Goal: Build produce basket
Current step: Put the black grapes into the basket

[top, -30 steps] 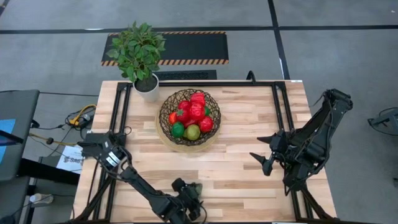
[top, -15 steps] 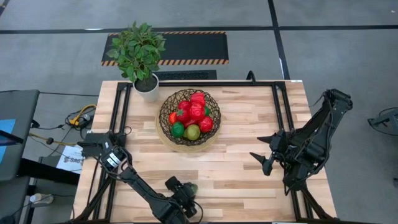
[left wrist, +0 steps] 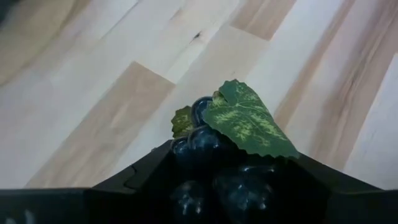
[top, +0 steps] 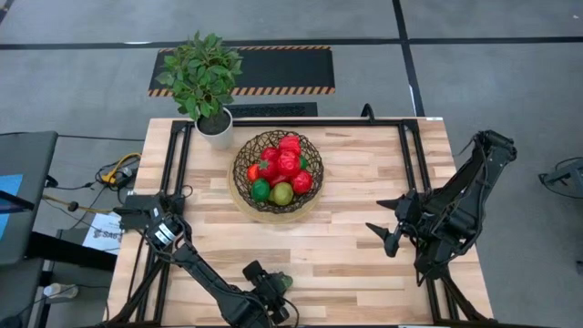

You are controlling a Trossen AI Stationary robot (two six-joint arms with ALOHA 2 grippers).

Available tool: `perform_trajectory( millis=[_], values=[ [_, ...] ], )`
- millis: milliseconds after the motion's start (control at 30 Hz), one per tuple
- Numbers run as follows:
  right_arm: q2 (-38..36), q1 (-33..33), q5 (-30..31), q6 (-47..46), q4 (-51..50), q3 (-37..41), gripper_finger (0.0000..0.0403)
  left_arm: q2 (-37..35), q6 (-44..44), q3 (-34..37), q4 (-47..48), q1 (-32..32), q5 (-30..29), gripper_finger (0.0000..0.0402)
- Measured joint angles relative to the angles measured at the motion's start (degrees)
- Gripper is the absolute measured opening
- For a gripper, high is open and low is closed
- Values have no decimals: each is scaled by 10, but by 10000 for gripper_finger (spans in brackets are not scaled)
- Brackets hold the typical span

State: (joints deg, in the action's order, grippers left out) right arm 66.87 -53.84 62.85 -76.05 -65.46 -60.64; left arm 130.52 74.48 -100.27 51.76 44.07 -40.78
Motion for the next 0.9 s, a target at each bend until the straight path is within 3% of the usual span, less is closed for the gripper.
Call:
perform_trajectory(
  millis=[267,767,900],
  values=[
    [0,0,0,0,0,0,368,0,-25,-85,128,2,-13,213],
    [0,0,0,0,4,0,368,-1,-119,-340,353,33,-139,212],
    [0,0,0,0,4,0,368,-44,-141,-327,374,43,-179,212]
  ],
)
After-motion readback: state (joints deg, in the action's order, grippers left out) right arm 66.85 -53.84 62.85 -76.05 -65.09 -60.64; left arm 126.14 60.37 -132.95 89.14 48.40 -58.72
